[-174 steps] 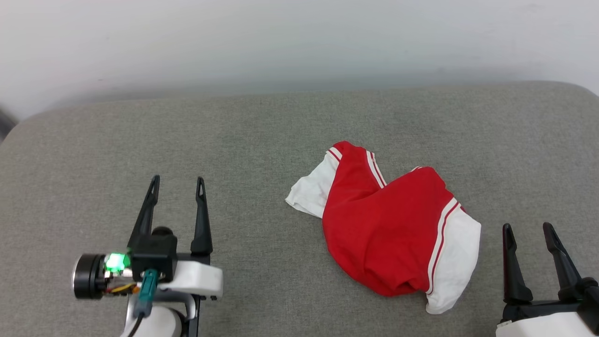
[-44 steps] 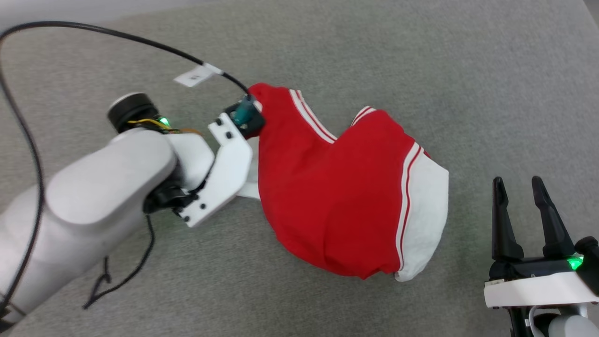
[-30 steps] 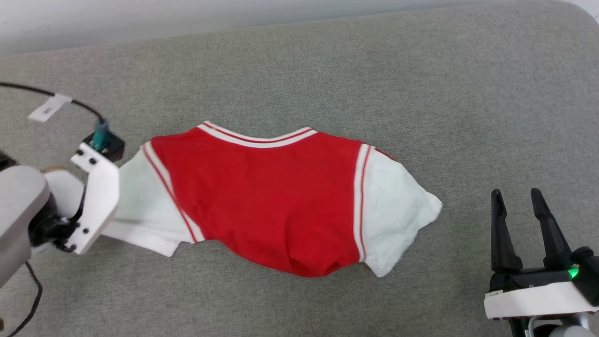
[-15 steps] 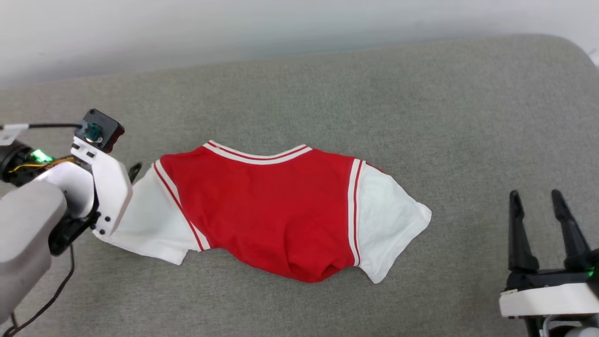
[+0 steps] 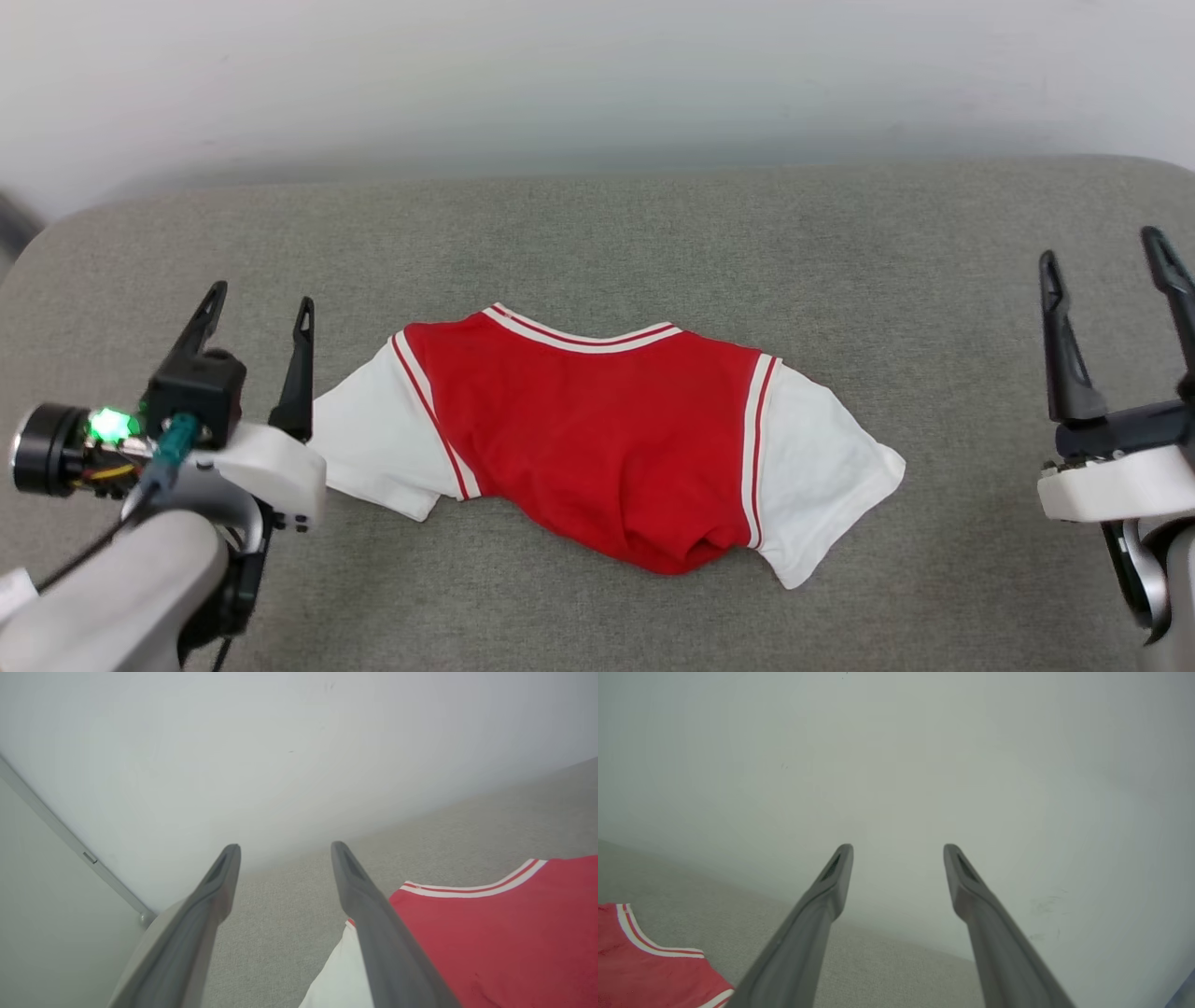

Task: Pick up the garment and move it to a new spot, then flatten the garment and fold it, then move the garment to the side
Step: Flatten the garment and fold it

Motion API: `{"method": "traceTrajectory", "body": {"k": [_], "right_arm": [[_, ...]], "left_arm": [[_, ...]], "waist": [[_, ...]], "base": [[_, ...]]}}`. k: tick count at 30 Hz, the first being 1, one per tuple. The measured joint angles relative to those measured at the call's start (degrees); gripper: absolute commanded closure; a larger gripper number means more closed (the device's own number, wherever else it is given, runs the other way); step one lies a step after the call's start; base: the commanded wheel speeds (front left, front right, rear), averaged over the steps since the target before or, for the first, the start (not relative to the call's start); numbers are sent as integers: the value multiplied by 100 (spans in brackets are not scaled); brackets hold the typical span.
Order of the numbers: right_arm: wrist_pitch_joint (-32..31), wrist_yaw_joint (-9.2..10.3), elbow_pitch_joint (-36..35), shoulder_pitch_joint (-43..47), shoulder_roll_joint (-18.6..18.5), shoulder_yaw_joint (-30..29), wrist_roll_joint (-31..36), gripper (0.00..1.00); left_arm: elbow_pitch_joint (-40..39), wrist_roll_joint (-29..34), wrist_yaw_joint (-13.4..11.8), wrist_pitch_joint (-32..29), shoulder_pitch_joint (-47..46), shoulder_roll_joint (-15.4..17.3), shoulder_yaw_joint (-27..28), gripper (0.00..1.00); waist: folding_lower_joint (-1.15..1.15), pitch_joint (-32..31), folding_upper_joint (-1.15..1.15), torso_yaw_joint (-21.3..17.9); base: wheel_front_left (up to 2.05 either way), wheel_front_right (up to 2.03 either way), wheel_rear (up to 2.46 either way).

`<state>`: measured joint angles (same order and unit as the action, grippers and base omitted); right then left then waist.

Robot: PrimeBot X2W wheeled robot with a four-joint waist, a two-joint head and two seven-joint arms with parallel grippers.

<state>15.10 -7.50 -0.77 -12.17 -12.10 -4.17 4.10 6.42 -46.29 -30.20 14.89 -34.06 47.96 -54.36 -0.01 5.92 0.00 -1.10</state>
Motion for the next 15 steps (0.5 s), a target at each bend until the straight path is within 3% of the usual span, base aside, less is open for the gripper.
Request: {"method": "traceTrajectory", "body": {"k": [2, 8, 12, 15], "right_arm": [[-115, 0, 330, -138, -319, 309, -74, 0], [-1527, -1, 723, -775, -1401, 1669, -896, 0], [-2540, -1, 701, -1154, -2120, 2622, -1715, 0], [-3398, -1, 635, -1404, -2609, 3359, -2417, 0]], "left_arm": [[-287, 249, -277, 1, 327, -113, 338, 0], [-818, 977, -797, 18, 1467, -565, 1396, 0], [-1098, 1484, -797, 18, 2057, -912, 1992, 0], [-1200, 1816, -659, 16, 2377, -1176, 2393, 0]], "waist": [[0, 19, 0, 28], [0, 119, 0, 115], [0, 206, 0, 189], [0, 294, 0, 264]], "base": [[0, 0, 0], [0, 0, 0], [0, 0, 0], [0, 0, 0]]}}
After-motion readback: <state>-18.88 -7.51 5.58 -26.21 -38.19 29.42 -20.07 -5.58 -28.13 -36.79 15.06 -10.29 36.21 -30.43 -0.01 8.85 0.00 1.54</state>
